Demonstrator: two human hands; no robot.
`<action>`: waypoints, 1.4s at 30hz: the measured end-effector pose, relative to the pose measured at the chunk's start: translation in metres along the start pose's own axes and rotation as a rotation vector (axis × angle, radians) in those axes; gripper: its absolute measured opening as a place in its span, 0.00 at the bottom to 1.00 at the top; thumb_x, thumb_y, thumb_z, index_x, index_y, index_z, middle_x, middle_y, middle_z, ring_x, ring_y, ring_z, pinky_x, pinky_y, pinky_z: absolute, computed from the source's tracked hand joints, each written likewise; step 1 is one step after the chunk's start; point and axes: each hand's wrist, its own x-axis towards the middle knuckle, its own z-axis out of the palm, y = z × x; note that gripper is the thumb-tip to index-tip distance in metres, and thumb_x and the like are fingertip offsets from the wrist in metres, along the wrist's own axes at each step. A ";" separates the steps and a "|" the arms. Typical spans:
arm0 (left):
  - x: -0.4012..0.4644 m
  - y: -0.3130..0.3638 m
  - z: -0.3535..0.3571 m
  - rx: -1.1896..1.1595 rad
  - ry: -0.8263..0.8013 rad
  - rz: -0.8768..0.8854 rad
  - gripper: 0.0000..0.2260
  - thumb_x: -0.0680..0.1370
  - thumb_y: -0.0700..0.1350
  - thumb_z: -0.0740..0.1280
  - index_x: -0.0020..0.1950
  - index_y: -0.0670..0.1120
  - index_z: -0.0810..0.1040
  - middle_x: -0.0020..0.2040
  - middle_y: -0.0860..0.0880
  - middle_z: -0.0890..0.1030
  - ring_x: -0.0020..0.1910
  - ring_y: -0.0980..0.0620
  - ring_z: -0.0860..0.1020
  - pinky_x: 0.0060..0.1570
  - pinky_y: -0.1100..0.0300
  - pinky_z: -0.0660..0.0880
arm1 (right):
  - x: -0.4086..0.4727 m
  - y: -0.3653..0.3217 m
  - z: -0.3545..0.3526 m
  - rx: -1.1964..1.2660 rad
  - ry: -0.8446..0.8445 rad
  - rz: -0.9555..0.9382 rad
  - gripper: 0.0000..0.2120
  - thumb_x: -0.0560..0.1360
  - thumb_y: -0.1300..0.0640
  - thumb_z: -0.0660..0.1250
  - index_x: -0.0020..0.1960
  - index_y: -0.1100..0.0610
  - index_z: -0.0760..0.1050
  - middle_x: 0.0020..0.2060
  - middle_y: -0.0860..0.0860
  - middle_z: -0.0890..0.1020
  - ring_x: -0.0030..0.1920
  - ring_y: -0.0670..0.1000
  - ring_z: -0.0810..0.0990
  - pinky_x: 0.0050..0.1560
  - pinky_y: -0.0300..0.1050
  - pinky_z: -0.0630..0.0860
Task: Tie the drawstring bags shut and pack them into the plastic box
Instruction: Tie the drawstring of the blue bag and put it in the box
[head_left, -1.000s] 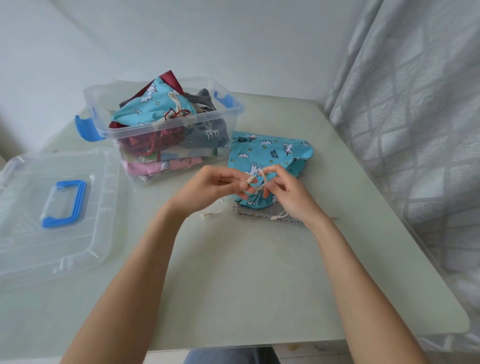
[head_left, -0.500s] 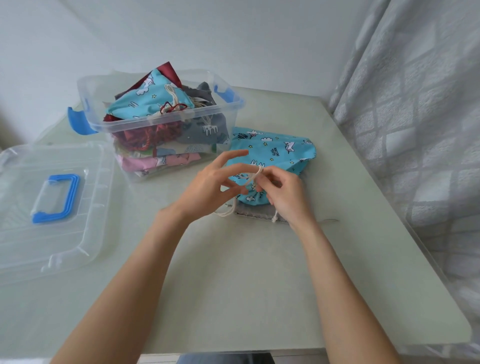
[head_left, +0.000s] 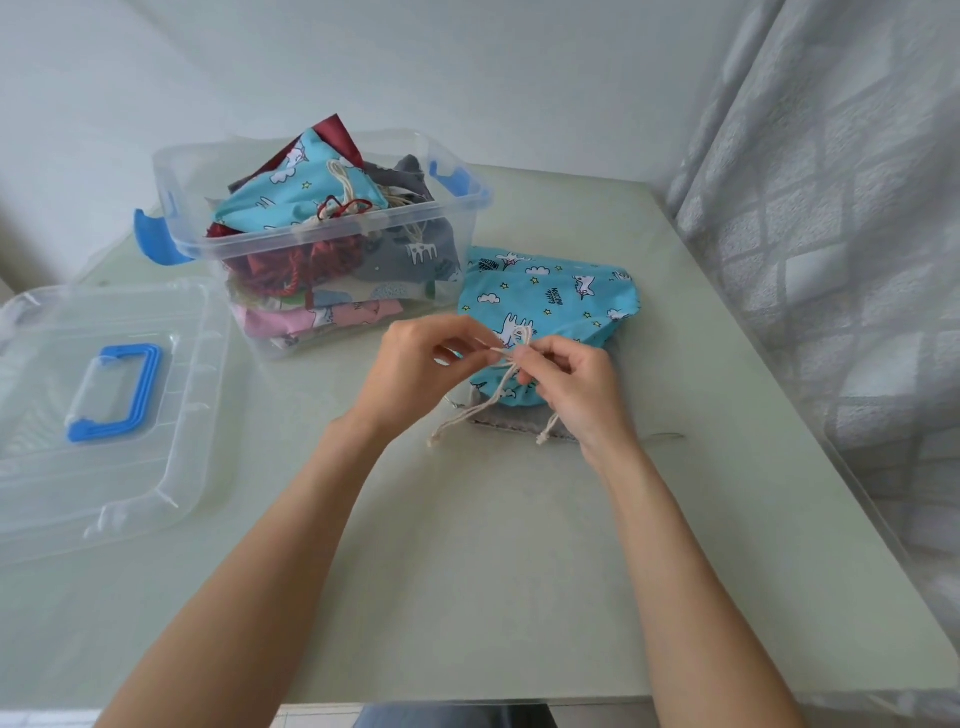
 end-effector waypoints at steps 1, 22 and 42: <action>0.000 0.000 0.000 0.013 -0.022 -0.012 0.04 0.72 0.43 0.73 0.46 0.46 0.82 0.39 0.53 0.82 0.38 0.59 0.81 0.41 0.66 0.77 | 0.000 0.000 0.000 0.002 0.005 0.009 0.07 0.74 0.59 0.68 0.39 0.58 0.80 0.28 0.49 0.79 0.26 0.40 0.71 0.30 0.32 0.65; 0.002 0.004 0.016 -0.114 -0.135 -0.096 0.08 0.69 0.47 0.73 0.47 0.48 0.81 0.39 0.53 0.83 0.34 0.57 0.81 0.39 0.58 0.77 | -0.014 -0.019 -0.020 0.271 -0.201 0.125 0.08 0.76 0.61 0.65 0.39 0.56 0.78 0.29 0.47 0.74 0.26 0.44 0.61 0.22 0.33 0.54; 0.007 0.014 0.025 -0.327 -0.249 -0.224 0.04 0.76 0.42 0.67 0.44 0.42 0.79 0.39 0.52 0.81 0.40 0.61 0.79 0.49 0.60 0.74 | -0.005 -0.015 -0.035 -0.618 0.186 -0.604 0.04 0.69 0.60 0.73 0.41 0.53 0.80 0.38 0.46 0.83 0.40 0.49 0.80 0.40 0.48 0.78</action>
